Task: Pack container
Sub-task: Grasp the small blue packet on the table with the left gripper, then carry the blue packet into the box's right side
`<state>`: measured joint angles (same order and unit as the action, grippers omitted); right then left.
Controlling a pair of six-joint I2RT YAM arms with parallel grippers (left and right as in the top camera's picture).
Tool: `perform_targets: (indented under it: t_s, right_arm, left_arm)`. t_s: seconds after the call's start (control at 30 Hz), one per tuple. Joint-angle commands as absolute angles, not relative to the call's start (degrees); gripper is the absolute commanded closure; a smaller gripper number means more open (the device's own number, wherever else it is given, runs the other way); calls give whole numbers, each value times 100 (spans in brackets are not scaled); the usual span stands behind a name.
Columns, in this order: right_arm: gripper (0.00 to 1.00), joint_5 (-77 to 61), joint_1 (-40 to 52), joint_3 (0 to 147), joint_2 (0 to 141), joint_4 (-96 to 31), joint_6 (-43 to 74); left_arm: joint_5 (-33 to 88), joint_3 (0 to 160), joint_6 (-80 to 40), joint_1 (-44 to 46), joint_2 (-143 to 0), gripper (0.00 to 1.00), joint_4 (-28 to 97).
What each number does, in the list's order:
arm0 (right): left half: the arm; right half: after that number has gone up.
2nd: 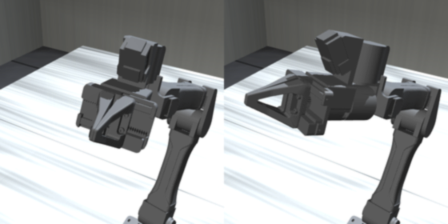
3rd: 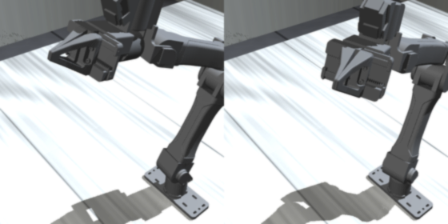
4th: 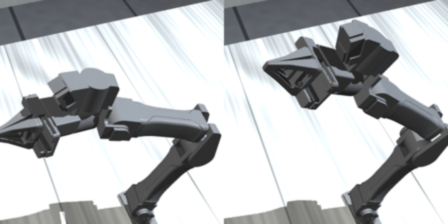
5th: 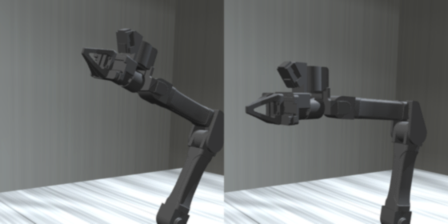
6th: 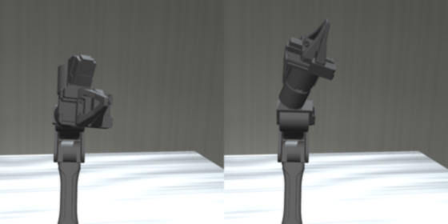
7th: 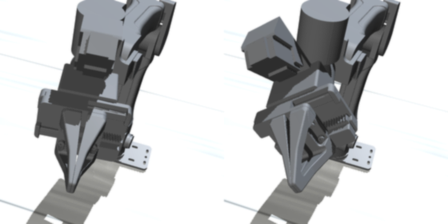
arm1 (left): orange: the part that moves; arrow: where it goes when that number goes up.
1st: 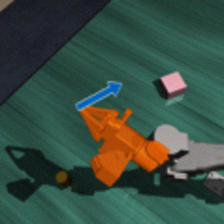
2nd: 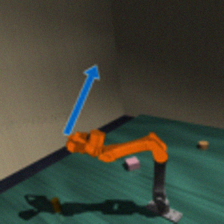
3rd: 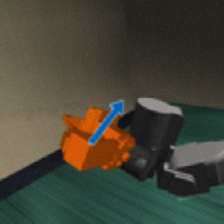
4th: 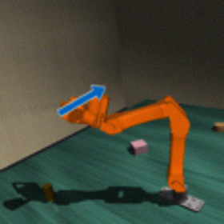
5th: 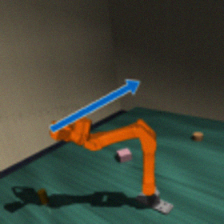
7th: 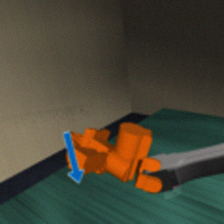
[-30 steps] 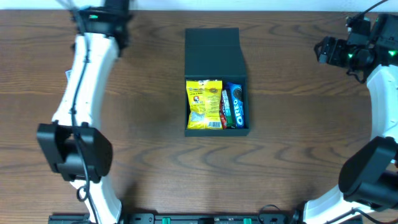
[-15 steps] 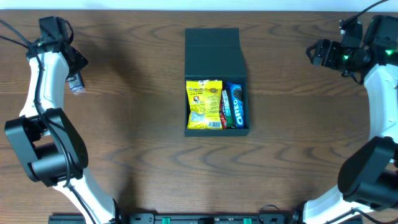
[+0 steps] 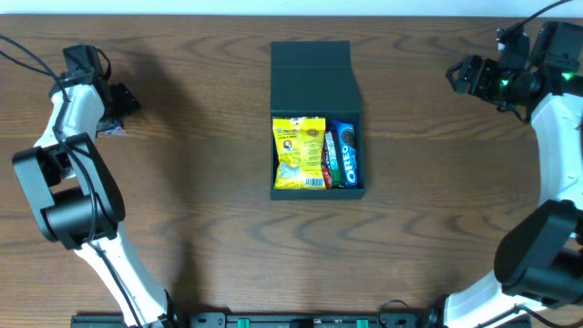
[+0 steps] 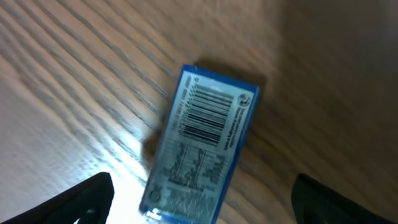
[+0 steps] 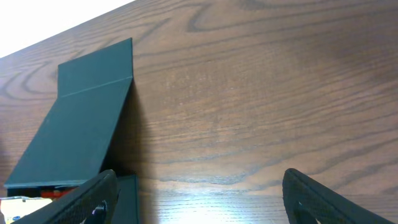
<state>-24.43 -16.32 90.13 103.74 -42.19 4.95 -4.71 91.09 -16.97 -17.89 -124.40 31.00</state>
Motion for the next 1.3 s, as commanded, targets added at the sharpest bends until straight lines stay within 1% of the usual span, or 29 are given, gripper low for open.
perform_targets:
  t_s: [0.0, 0.07, 0.17, 0.3, 0.63, 0.93, 1.07, 1.27]
  right_arm:
    - [16, -2508, -1579, 8982, 10232, -4198, 685]
    - [16, -2510, -1581, 8982, 10232, -4169, 685]
    - [16, -2510, -1568, 8982, 10232, -4152, 687]
    - [16, -2508, -1566, 8982, 10232, -4134, 742]
    - [16, -2508, -1566, 8982, 10232, -4047, 836]
    - [16, -2508, -1566, 8982, 10232, -4047, 832]
    - [16, -2506, -1568, 8982, 10232, -3997, 832]
    - [16, -2408, -1669, 8982, 10232, -3898, 878]
  left_arm:
    - [-423, 9063, -1579, -1811, -12623, 12, 3052]
    - [-416, 9063, -1579, -1811, -12687, 15, 3006]
    - [-412, 9063, -1581, -1811, -12785, 21, 2978]
    - [-397, 9065, -1581, -1811, -12870, 32, 2974]
    - [-399, 9212, -1579, -1791, -12868, 50, 3020]
    - [-399, 9970, -1579, -1732, -12868, 71, 3621]
    - [-399, 10440, -1559, -1463, -12857, 78, 4036]
    - [-399, 11190, -1540, -561, -12809, 85, 4661]
